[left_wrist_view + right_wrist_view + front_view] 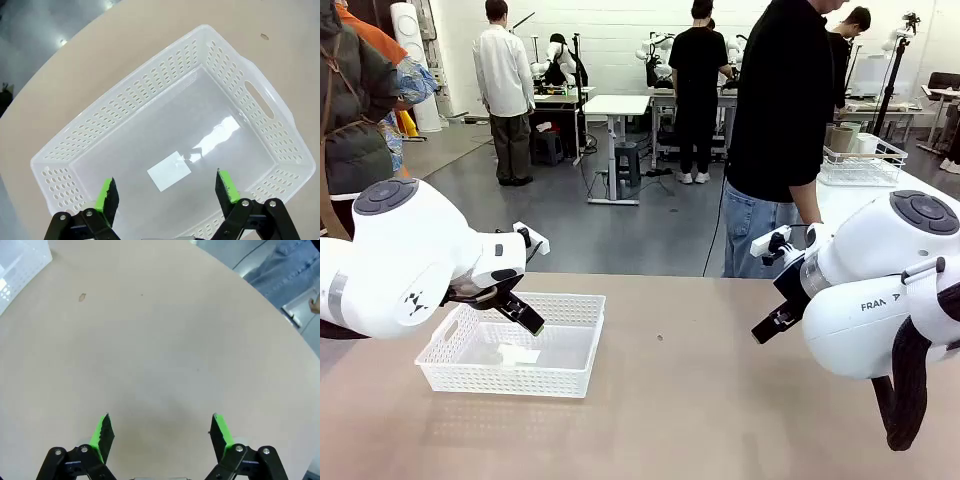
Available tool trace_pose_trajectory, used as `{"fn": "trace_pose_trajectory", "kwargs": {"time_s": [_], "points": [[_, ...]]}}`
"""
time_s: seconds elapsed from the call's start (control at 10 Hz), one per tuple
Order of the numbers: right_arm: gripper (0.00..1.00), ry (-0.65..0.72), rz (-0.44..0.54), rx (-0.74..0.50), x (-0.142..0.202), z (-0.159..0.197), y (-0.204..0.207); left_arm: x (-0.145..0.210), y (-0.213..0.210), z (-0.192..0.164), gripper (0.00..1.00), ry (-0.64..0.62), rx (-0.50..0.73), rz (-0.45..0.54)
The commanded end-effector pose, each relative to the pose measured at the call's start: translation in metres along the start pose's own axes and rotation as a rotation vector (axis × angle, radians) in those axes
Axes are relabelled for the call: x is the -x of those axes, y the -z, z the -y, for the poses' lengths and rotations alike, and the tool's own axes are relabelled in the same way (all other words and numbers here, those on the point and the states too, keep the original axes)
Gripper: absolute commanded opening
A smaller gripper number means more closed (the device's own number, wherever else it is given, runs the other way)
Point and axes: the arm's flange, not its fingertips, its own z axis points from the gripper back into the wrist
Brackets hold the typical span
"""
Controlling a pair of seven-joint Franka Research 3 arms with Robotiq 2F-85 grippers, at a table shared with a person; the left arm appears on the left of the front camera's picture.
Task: Clean and organize the cups into the basket.
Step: Pick up the Organizing basket and move it to the center of the table, then pick up the Reusable plastic cup from the right side of the table and place it inside the Organizing basket.
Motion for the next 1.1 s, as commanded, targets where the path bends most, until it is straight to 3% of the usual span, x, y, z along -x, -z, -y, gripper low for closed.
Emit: {"fn": "trace_pose_trajectory", "kwargs": {"time_s": [0.0,1.0], "points": [[1.0,0.0,0.0,0.0,0.0,0.0,0.0,0.0,0.0,0.0001,1.0,0.0,0.0,0.0],[1.0,0.0,0.0,0.0,0.0,0.0,0.0,0.0,0.0,0.0001,1.0,0.0,0.0,0.0]]}}
